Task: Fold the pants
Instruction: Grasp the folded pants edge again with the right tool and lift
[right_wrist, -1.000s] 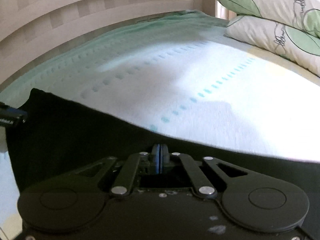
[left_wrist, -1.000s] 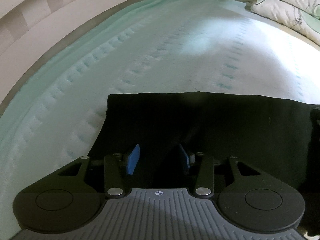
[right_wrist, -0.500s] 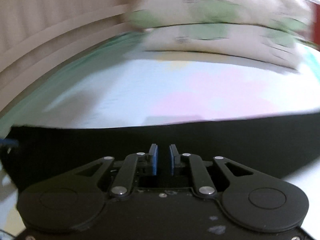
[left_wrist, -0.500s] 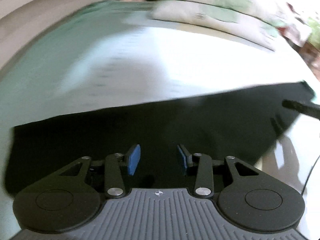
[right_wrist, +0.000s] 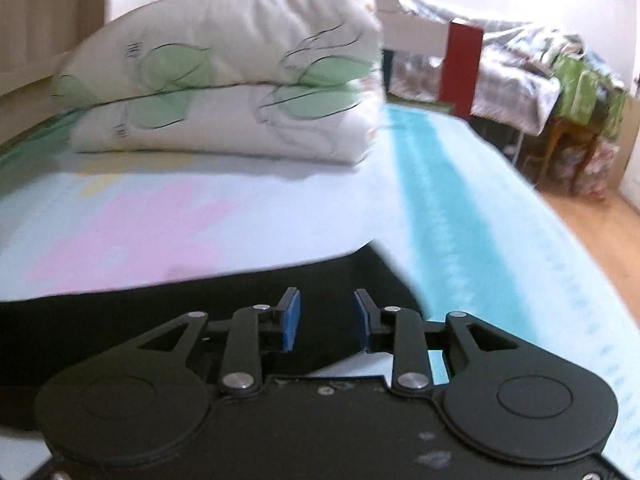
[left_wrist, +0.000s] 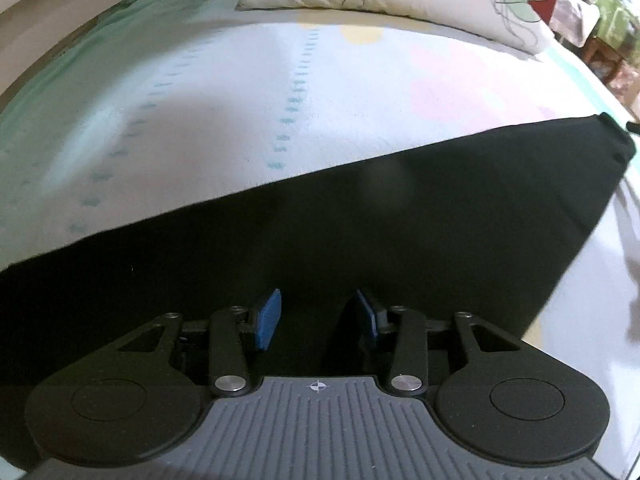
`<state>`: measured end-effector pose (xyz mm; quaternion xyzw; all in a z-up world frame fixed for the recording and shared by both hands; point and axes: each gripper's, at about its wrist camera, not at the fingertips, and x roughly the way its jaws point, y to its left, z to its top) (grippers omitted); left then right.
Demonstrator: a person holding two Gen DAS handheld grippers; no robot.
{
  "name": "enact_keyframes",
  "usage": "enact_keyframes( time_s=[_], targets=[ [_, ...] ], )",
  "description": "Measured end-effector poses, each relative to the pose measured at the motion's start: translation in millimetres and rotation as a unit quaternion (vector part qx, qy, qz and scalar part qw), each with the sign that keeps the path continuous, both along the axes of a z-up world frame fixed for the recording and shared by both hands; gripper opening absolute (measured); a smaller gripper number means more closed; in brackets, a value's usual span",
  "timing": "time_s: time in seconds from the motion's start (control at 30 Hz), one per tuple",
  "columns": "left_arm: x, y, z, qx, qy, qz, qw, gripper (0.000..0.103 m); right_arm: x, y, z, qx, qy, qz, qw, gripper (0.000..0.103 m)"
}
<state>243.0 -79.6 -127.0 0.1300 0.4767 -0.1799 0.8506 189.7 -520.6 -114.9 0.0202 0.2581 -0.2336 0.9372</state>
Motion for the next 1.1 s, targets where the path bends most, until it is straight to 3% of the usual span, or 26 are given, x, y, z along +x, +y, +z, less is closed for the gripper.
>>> enact_keyframes(
  time_s=[0.13, 0.43, 0.47, 0.5, 0.83, 0.97, 1.03, 1.1],
  targets=[
    [-5.9, -11.7, -5.0, 0.023, -0.022, -0.009, 0.9995, 0.045, 20.6, -27.5, -1.1, -0.026, 0.009, -0.008, 1.0, 0.036],
    [-1.0, -12.5, -3.7, 0.019, -0.029, 0.006, 0.9994, 0.046, 35.3, -43.9, -19.1, -0.002, 0.038, 0.023, 0.999, 0.035],
    [-1.1, -12.5, -3.6, 0.017, -0.029, 0.009, 0.9994, 0.046, 35.1, -42.5, -20.2, -0.004, 0.038, 0.029, 0.999, 0.03],
    [-0.3, -12.7, -3.8, 0.016, -0.029, 0.012, 0.9994, 0.046, 35.3, -41.7, -20.7, -0.007, 0.04, 0.036, 0.999, 0.009],
    [-4.8, -12.2, -3.5, 0.001, -0.05, 0.049, 0.9976, 0.045, 41.9, -50.2, -2.4, -0.011, 0.002, 0.04, 0.999, 0.009],
    [-4.5, -15.4, -2.3, 0.012, -0.052, 0.044, 0.9976, 0.045, 55.4, -56.8, -23.5, 0.019, 0.045, 0.019, 0.999, 0.012],
    [-2.3, -16.3, 1.3, 0.018, -0.044, 0.043, 0.9979, 0.044, 51.0, -53.7, -27.7, 0.006, 0.04, 0.016, 0.999, 0.013],
    [0.4, -18.7, 7.8, 0.028, -0.037, 0.034, 0.9983, 0.043, 49.0, -51.2, -24.5, -0.006, 0.047, 0.007, 0.999, 0.022]
  ],
)
